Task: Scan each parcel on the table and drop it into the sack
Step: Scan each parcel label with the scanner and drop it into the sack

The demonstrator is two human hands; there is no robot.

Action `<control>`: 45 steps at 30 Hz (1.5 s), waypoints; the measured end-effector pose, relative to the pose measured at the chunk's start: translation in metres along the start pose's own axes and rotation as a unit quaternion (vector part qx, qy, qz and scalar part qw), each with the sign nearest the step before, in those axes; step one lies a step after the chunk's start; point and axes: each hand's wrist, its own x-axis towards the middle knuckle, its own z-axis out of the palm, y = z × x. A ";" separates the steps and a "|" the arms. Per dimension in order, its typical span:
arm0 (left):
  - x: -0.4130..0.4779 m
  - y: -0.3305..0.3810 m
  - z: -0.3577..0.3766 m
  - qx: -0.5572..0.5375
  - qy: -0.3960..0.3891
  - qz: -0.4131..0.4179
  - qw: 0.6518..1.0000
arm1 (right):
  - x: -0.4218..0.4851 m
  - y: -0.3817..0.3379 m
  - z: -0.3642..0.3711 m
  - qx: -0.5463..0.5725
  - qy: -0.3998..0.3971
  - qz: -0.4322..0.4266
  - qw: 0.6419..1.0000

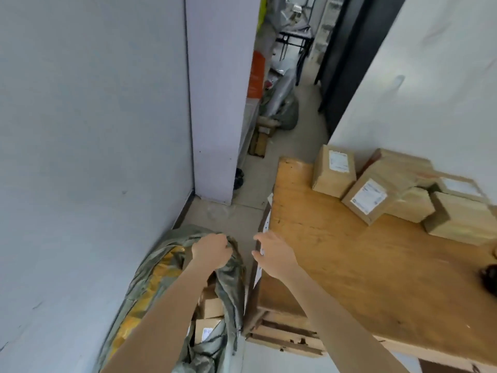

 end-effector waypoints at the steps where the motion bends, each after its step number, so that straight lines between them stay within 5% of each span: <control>1: 0.005 0.021 0.001 0.016 0.000 0.024 1.000 | -0.006 0.018 -0.010 0.004 0.011 0.020 1.000; 8: 0.011 0.186 0.029 0.061 -0.012 0.126 0.990 | -0.063 0.158 -0.073 0.003 0.084 0.109 0.990; 23: 0.000 0.496 0.161 0.106 -0.049 0.200 0.973 | -0.181 0.455 -0.147 0.031 0.130 0.198 0.971; 34: 0.106 0.652 0.203 0.076 -0.034 0.211 0.974 | -0.145 0.635 -0.198 0.039 0.119 0.260 0.958; 45: 0.173 0.721 0.231 0.074 -0.012 0.167 0.983 | -0.088 0.750 -0.233 0.023 0.091 0.255 0.962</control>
